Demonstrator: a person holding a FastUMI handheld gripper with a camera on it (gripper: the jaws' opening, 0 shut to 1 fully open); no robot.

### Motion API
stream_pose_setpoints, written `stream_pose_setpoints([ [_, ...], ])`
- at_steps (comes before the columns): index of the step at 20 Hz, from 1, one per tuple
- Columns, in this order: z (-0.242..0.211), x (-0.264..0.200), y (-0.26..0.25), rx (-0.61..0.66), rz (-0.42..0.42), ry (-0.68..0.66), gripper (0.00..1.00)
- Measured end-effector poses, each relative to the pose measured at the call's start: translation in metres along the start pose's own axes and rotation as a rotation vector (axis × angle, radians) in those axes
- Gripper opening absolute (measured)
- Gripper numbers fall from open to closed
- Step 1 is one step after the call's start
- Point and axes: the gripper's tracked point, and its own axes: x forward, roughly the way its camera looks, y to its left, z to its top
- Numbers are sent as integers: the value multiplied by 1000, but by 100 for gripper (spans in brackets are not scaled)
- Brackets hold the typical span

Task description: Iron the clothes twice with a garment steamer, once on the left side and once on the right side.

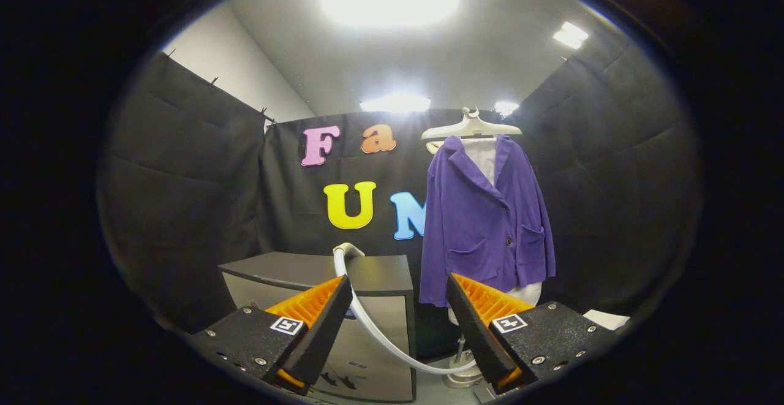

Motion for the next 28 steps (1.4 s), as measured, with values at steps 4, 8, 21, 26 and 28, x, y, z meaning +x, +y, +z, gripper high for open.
stream_pose_setpoints([
  [4,19,18,4,-13,24,-33,95],
  [8,35,49,14,-17,70,-39,95],
  [21,77,177,77,-22,268,42,95],
  [26,76,232,107,-30,311,121,95],
  [28,72,252,120,-34,331,157,95],
])
